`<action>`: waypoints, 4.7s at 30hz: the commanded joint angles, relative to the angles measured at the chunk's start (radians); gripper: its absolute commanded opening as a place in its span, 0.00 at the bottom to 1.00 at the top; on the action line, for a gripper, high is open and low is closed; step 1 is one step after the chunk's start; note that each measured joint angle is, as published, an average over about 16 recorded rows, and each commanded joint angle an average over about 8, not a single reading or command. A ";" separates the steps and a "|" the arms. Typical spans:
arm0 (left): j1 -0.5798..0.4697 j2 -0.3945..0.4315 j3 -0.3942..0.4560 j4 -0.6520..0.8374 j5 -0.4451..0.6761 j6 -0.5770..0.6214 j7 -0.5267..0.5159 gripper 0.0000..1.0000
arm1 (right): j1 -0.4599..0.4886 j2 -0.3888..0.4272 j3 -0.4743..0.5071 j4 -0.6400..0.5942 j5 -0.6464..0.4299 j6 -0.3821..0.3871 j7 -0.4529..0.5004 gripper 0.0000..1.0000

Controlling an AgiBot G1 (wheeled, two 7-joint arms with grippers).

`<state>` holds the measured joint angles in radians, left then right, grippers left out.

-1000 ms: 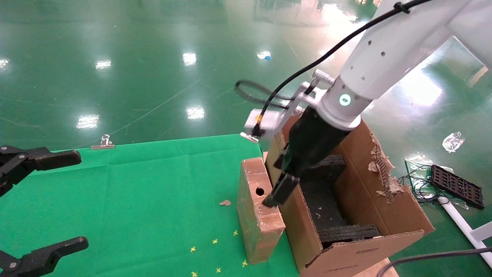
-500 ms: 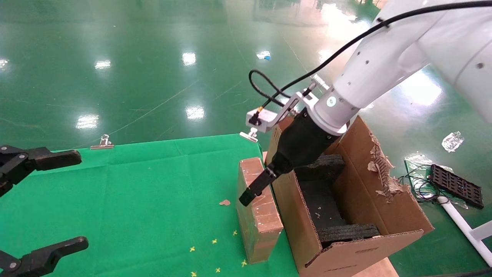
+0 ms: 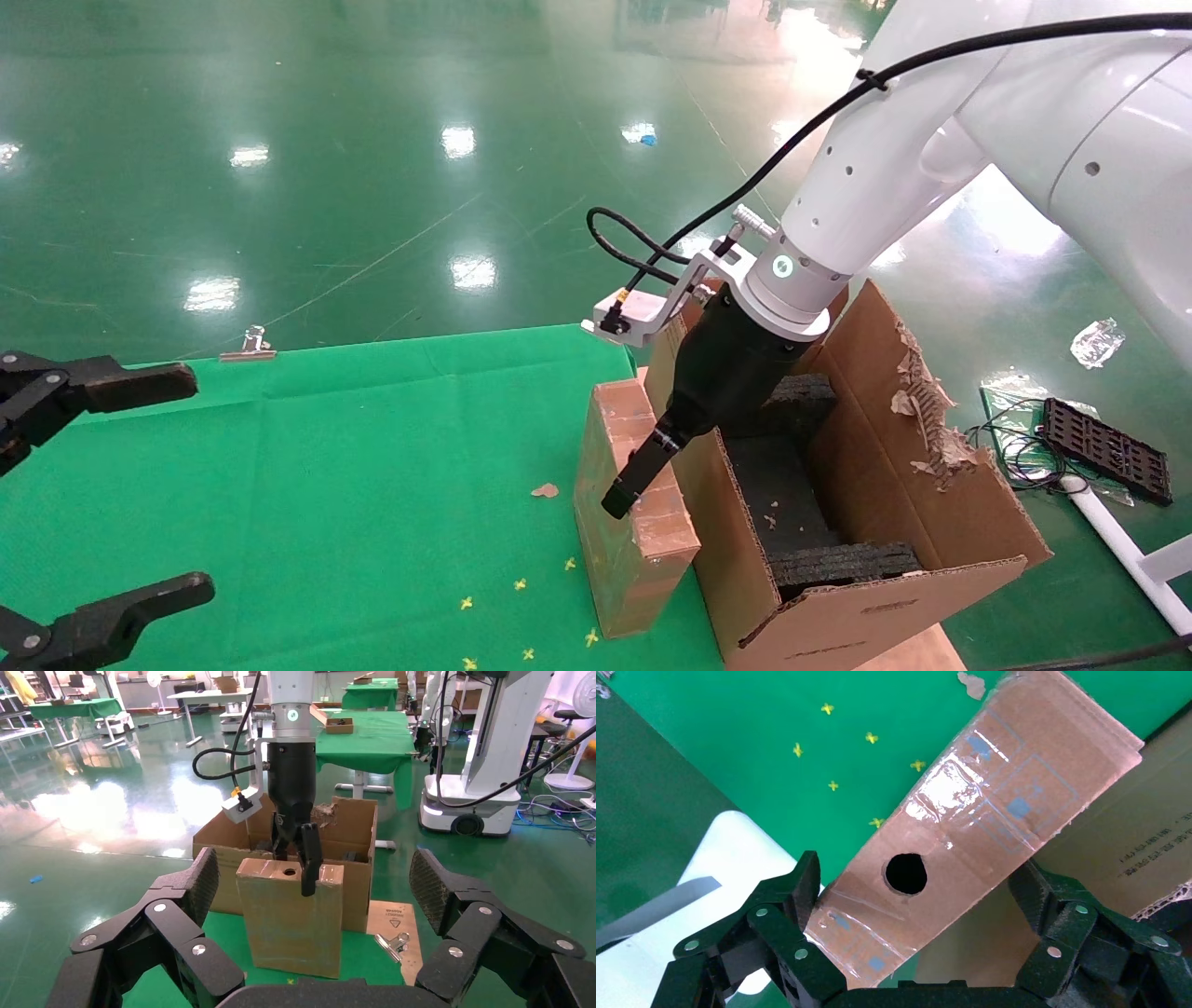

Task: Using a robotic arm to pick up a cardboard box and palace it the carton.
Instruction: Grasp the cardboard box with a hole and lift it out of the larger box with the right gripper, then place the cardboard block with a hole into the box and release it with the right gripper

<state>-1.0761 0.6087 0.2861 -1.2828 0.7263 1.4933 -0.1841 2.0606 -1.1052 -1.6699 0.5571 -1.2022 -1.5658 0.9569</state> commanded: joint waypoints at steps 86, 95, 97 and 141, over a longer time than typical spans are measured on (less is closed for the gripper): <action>-0.001 -0.002 0.006 0.000 -0.004 -0.002 0.003 1.00 | -0.006 0.325 -0.092 -0.321 -0.139 0.236 0.060 0.00; -0.001 -0.003 0.006 0.000 -0.004 -0.003 0.003 1.00 | -0.150 0.296 -0.073 -0.364 -0.102 0.346 0.029 0.00; -0.001 -0.003 0.006 0.000 -0.004 -0.003 0.003 1.00 | -0.181 0.290 -0.065 -0.371 -0.089 0.373 0.014 0.00; -0.002 -0.004 0.009 0.000 -0.006 -0.004 0.004 1.00 | -0.120 0.222 -0.045 -0.511 -0.059 0.378 -0.188 1.00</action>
<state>-1.0781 0.6050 0.2950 -1.2828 0.7202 1.4894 -0.1796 1.9629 -0.8787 -1.7102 0.0529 -1.2561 -1.1889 0.7565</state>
